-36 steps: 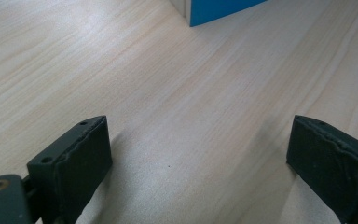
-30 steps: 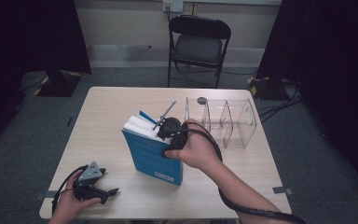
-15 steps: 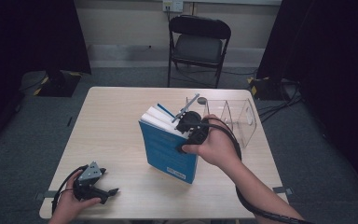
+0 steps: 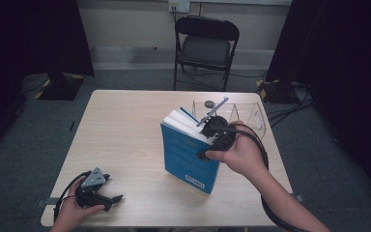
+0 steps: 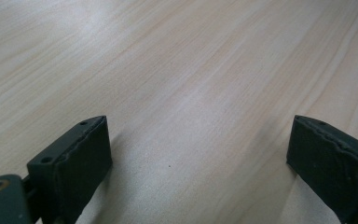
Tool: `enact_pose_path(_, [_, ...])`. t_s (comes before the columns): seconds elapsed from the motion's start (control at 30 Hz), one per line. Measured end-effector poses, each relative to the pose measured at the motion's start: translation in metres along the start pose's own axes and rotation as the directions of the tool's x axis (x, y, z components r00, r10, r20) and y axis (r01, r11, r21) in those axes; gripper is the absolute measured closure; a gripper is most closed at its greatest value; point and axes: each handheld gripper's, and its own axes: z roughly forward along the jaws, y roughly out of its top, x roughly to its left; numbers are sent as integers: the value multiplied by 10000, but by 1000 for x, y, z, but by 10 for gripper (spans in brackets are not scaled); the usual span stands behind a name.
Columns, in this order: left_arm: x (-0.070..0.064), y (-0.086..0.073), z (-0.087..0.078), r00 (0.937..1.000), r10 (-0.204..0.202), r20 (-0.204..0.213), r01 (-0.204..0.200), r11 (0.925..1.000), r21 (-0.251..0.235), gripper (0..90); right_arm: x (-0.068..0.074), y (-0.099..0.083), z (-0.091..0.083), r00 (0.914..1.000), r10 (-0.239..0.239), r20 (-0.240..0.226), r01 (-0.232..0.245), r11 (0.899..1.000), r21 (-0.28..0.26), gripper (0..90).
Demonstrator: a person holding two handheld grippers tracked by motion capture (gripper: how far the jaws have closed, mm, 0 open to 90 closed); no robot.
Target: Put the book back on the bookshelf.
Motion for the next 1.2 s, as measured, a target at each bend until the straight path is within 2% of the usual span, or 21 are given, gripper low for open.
enact_pose_path(0.2, [0, 0, 0, 10000, 0, 11, 0, 10000, -9, 58, -7, -15, -8, 9995, 310, -36, -310, 9995, -55, 620])
enact_pose_path(0.5, [0, 0, 0, 10000, -27, 15, 27, 10000, -13, 57, -13, -27, -17, 9982, 601, 29, -601, 9982, -88, 620])
enact_pose_path(0.77, [0, 0, 0, 10000, 11, 2, -11, 10000, -3, 57, -21, -39, -27, 9959, 847, 329, -844, 9964, -94, 620])
enact_pose_path(1.13, [0, 0, 0, 10000, -12, 36, 12, 10000, -13, 57, -35, -66, -38, 9879, 1480, 465, -1474, 9889, -155, 620])
enact_pose_path(1.17, [-1, 0, 1, 9999, -105, 65, 105, 9999, -22, 57, -35, -66, -38, 9879, 1480, 465, -1474, 9889, -155, 620])
enact_pose_path(1.2, [0, 0, 1, 9999, -91, 62, 91, 10000, -20, 56, -37, -70, -40, 9853, 1636, 488, -1630, 9865, -156, 620])
